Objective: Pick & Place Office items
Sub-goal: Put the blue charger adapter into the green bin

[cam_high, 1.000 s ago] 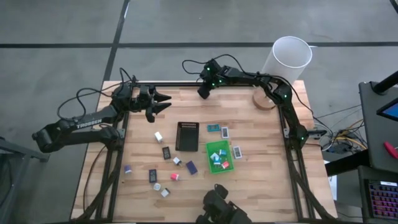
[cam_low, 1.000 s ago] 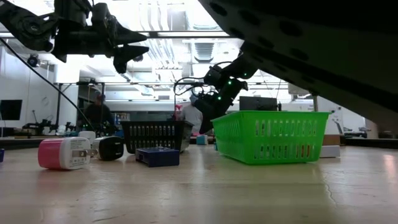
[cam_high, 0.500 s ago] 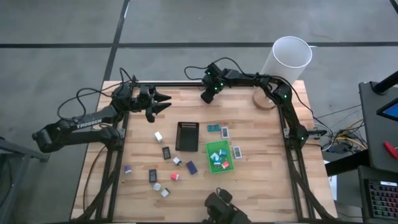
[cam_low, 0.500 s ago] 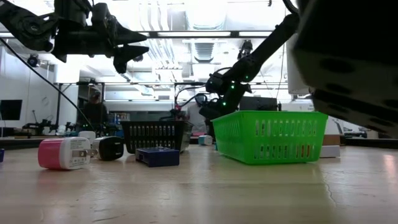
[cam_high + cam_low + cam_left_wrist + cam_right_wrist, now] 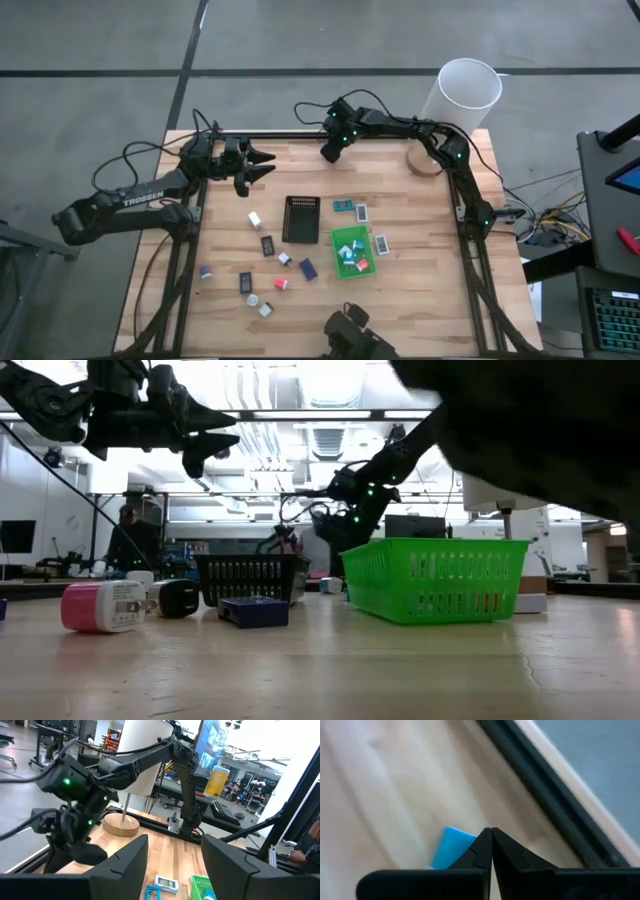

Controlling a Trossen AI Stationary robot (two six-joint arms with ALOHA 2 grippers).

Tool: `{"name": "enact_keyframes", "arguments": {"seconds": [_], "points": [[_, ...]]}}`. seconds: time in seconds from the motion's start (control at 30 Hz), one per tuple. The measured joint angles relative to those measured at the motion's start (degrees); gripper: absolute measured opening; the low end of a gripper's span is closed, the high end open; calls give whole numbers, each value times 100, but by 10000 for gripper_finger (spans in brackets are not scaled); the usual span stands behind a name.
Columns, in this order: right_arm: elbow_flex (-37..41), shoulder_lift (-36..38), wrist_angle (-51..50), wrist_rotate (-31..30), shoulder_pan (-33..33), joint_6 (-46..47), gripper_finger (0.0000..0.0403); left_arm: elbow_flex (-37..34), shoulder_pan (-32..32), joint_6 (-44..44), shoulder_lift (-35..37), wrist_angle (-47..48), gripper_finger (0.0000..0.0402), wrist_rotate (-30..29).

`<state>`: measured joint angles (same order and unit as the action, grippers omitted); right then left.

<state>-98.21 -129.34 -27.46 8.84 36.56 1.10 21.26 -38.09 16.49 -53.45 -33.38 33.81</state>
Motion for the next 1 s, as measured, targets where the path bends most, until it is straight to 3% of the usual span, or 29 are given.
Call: {"name": "enact_keyframes", "arguments": {"seconds": [0.23, 0.37, 1.0], "points": [[-300, -4, -16, 212, -61, 104, 8, -2, 0, 0, 0, 1, 190, 1], [-357, -4, -106, 638, -73, 66, 8, 0, 0, 0, 0, 1, 190, 1], [-316, -9, -745, 662, -217, 173, 8, -1, -4, 0, 0, 1, 191, -1]]}}
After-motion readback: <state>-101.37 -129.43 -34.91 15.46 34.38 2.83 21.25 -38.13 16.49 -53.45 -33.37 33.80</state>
